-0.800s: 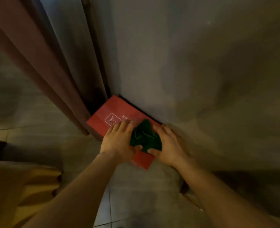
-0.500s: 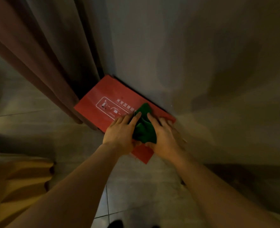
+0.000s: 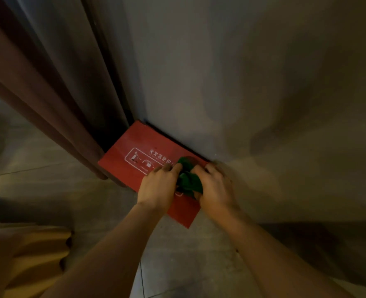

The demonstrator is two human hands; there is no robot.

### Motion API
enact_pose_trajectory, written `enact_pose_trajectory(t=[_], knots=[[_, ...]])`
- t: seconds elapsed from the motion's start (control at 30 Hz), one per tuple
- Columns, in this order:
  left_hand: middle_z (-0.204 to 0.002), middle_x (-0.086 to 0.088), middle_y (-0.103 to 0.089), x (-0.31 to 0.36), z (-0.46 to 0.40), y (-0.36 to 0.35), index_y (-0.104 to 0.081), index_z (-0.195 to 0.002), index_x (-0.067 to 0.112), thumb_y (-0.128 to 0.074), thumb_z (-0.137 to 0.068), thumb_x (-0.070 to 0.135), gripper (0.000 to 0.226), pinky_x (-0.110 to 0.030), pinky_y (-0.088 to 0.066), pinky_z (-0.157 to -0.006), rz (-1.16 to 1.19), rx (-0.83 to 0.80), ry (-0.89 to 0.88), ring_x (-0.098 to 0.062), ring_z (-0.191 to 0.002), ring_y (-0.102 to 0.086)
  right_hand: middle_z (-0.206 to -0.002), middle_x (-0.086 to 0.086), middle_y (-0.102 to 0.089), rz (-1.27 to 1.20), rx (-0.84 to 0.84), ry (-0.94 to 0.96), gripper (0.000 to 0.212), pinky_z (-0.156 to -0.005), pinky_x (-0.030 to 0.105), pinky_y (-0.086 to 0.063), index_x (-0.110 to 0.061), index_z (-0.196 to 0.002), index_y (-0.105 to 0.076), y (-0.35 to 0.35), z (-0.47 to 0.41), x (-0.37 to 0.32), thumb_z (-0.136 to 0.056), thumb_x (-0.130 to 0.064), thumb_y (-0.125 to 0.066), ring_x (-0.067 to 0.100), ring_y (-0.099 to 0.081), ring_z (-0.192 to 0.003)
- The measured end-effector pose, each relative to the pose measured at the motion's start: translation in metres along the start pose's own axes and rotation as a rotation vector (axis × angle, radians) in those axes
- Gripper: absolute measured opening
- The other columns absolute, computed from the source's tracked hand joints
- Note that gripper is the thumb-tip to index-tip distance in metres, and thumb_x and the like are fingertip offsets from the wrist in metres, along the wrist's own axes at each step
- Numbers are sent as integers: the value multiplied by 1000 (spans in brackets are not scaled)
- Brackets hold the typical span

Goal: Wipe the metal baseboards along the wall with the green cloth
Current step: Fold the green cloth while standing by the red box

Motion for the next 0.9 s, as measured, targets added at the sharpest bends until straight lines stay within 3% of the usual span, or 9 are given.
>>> enact_pose_trajectory(t=[0.2, 0.53, 0.9], knots=[[-115, -2, -62, 31, 16, 92, -49, -129, 26, -66, -91, 22, 41, -45, -52, -76, 3, 71, -58, -33, -108, -60, -110, 1, -57, -19, 58, -2, 50, -75, 37, -51, -30, -114, -54, 98, 15, -22, -71, -27, -79, 27, -58, -100], [-116, -2, -60, 114, 76, 295, -49, -129, 27, -61, -97, 28, 34, -46, -52, -79, -31, 230, -183, -30, -111, -57, -116, 0, -57, 84, 240, 22, 51, -74, 30, -36, -29, -121, -57, 319, 76, -76, -74, -25, -76, 26, -54, -105], [-111, 0, -61, 202, 155, 466, -50, -126, 29, -62, -97, 34, 32, -42, -52, -75, -51, 433, -371, -27, -105, -59, -116, 2, -55, 107, 439, 11, 48, -76, 40, -50, -30, -126, -54, 501, 160, -116, -81, -25, -72, 25, -51, -108]])
Point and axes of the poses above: each hand's wrist, its own z-axis away from the middle knuckle, its own y-axis out of the back of the hand, x = y × z, the point moved 7 cm from there along -z, towards the middle knuckle
